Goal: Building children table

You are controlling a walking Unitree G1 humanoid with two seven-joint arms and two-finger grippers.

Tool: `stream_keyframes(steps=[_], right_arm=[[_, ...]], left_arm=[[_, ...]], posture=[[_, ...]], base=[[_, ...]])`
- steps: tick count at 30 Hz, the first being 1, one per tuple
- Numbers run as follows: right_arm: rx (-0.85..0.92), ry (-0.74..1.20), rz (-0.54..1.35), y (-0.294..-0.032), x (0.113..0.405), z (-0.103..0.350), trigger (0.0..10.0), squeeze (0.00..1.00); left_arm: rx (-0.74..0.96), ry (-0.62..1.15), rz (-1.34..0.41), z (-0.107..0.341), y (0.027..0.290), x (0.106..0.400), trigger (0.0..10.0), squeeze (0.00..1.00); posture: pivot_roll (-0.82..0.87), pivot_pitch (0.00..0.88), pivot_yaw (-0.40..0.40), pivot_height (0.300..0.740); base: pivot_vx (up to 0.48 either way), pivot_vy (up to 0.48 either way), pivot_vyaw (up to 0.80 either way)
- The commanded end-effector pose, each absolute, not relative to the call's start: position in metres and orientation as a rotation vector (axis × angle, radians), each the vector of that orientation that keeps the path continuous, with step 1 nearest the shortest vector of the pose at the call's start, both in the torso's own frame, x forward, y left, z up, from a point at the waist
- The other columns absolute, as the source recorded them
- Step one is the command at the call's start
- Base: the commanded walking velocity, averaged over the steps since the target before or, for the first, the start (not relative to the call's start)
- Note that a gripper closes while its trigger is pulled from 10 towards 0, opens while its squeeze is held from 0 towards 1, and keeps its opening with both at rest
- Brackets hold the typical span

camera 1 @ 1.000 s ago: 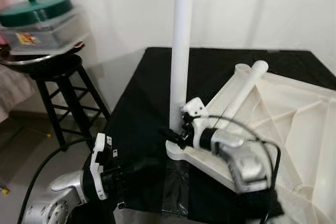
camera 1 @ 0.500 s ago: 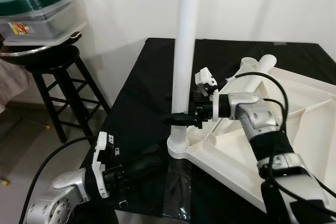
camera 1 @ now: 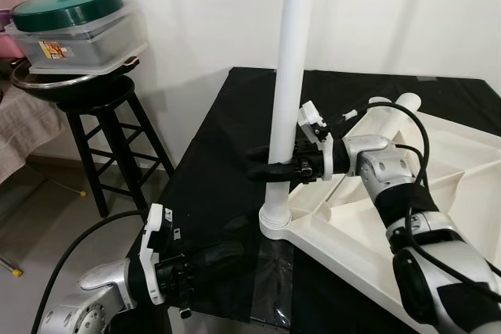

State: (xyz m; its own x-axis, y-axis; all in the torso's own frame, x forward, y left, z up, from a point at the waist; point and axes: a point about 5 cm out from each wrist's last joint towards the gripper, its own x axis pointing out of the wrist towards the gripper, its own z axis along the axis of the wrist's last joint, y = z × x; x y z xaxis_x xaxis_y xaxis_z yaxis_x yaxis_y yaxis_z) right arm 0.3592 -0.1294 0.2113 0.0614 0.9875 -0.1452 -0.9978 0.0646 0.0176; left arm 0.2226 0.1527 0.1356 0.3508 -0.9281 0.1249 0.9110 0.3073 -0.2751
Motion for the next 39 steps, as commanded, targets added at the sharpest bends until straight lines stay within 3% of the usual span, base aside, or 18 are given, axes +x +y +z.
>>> stream_keyframes(steps=[1,4,5,6,8,10,17,18,19,20,21,22,23,25,26,31,32,39], right_arm=[[-0.080,0.178,1.496,-0.133,0.357,0.200,0.0,0.00],[-0.058,0.183,1.434,-0.132,0.351,0.188,0.0,0.00],[-0.082,0.238,1.119,-0.116,0.349,0.163,0.0,0.00],[-0.082,0.238,1.119,-0.116,0.349,0.163,0.0,0.00],[-0.038,0.317,0.574,-0.099,0.323,0.128,0.0,0.00],[-0.150,0.240,0.512,-0.089,0.298,0.135,0.0,0.00],[-0.118,0.287,0.618,-0.088,0.307,0.134,0.0,0.00],[-0.189,0.290,0.651,-0.085,0.308,0.134,3.3,0.00],[-0.189,0.290,0.651,-0.085,0.308,0.134,3.3,0.00],[-0.149,0.273,0.726,-0.079,0.306,0.140,10.0,0.00],[-0.119,0.263,0.758,-0.077,0.306,0.143,10.0,0.38],[-0.119,0.263,0.758,-0.077,0.306,0.143,10.0,0.38],[-0.059,0.222,0.903,-0.074,0.309,0.156,10.0,1.00],[-0.045,0.214,0.911,-0.072,0.306,0.160,10.0,1.00],[-0.076,0.110,1.050,-0.071,0.304,0.183,10.0,1.00],[-0.170,0.034,1.223,-0.078,0.303,0.198,10.0,1.00],[-0.202,0.057,1.404,-0.094,0.311,0.206,10.0,0.00],[-0.137,0.131,1.478,-0.106,0.341,0.208,10.0,0.00]], left_arm=[[-0.307,0.068,-1.225,0.137,0.152,0.222,10.0,0.00],[-0.308,0.066,-1.225,0.138,0.152,0.222,10.0,0.00],[-0.308,0.063,-1.222,0.139,0.154,0.222,10.0,0.00],[-0.308,0.063,-1.222,0.139,0.154,0.222,10.0,0.00],[-0.307,0.059,-1.217,0.140,0.157,0.223,10.0,0.00],[-0.306,0.060,-1.213,0.140,0.161,0.225,10.0,0.00],[-0.306,0.066,-1.223,0.139,0.161,0.230,10.0,0.00],[-0.308,0.060,-1.213,0.139,0.160,0.230,10.0,0.00],[-0.308,0.060,-1.213,0.139,0.160,0.230,10.0,0.00],[-0.314,0.048,-1.195,0.139,0.161,0.229,10.0,0.00],[-0.314,0.046,-1.192,0.138,0.161,0.229,10.0,0.00],[-0.314,0.046,-1.192,0.138,0.161,0.229,10.0,0.00],[-0.312,0.047,-1.195,0.138,0.160,0.229,10.0,0.00],[-0.312,0.048,-1.196,0.138,0.160,0.229,10.0,0.00],[-0.311,0.051,-1.203,0.138,0.159,0.229,10.0,0.00],[-0.313,0.052,-1.209,0.138,0.158,0.228,10.0,0.00],[-0.315,0.050,-1.210,0.138,0.157,0.228,10.0,0.00],[-0.314,0.048,-1.208,0.138,0.155,0.226,10.0,0.00]], posture=[[0.00,0.014,0.005,0.740],[-0.01,0.019,0.005,0.740],[-0.02,0.028,-0.001,0.740],[-0.02,0.028,-0.001,0.740],[-0.03,0.036,0.004,0.740],[-0.05,0.035,0.025,0.740],[-0.04,0.010,0.014,0.740],[-0.04,0.011,0.013,0.740],[-0.04,0.011,0.013,0.740],[-0.03,0.013,0.009,0.740],[-0.03,0.011,0.008,0.740],[-0.03,0.011,0.008,0.740],[-0.03,0.008,0.006,0.740],[-0.03,0.008,0.006,0.740],[-0.03,0.005,0.007,0.740],[-0.03,0.003,0.003,0.740],[-0.02,0.001,0.001,0.740],[-0.01,0.004,-0.008,0.740]], base=[[0.000,0.000,0.00],[0.000,0.000,0.00],[0.000,0.000,0.00],[0.000,0.000,0.00],[0.000,0.000,0.00],[0.000,0.000,0.00],[0.000,0.000,0.00],[0.000,0.000,0.00],[0.000,0.000,0.00],[0.000,0.000,0.00],[0.000,0.000,0.00],[0.000,0.000,0.00],[0.000,0.000,0.00],[0.000,0.000,0.00],[0.000,0.000,0.00],[0.000,0.000,0.00],[0.000,0.000,0.00],[0.000,0.000,0.00]])
